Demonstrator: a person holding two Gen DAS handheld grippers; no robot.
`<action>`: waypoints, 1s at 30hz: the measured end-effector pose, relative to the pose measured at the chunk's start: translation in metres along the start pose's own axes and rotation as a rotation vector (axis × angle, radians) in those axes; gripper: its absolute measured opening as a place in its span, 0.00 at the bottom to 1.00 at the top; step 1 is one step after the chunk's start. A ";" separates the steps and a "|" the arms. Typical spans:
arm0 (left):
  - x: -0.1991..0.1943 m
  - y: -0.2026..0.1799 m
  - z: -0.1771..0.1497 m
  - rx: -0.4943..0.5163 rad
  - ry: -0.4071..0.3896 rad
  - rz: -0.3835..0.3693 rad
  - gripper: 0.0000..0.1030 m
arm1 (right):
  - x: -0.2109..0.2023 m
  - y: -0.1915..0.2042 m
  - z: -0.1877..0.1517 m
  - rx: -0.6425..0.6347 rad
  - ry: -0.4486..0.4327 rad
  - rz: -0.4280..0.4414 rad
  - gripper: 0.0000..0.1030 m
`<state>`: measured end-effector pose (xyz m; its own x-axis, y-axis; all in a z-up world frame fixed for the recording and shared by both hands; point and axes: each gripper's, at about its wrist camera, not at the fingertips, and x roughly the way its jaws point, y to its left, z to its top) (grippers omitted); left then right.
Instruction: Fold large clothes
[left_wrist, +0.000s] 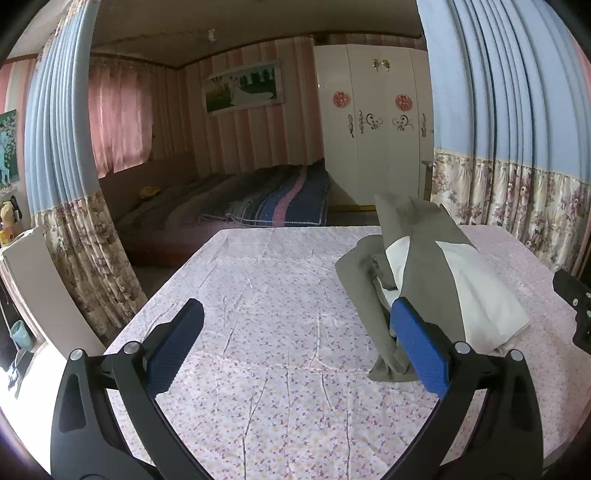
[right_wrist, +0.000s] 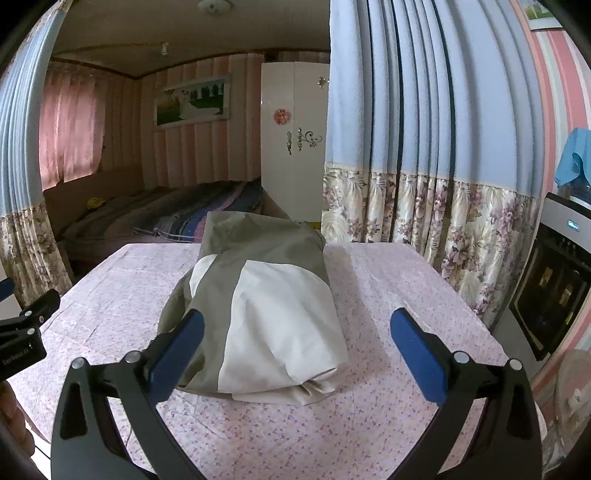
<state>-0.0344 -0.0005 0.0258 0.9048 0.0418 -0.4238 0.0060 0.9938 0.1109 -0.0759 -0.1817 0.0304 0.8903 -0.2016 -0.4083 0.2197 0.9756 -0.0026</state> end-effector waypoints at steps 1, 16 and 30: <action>0.001 -0.001 0.000 0.002 0.002 0.002 0.97 | 0.001 0.000 0.000 0.000 0.001 -0.001 0.98; 0.006 -0.006 -0.003 0.013 0.010 -0.011 0.97 | 0.010 0.000 -0.004 0.001 0.014 -0.007 0.98; 0.007 -0.004 -0.003 0.020 0.013 -0.006 0.97 | 0.014 0.000 -0.005 0.007 0.023 -0.015 0.98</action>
<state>-0.0293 -0.0043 0.0196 0.8991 0.0376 -0.4361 0.0199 0.9918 0.1266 -0.0652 -0.1840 0.0204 0.8773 -0.2144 -0.4295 0.2361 0.9717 -0.0028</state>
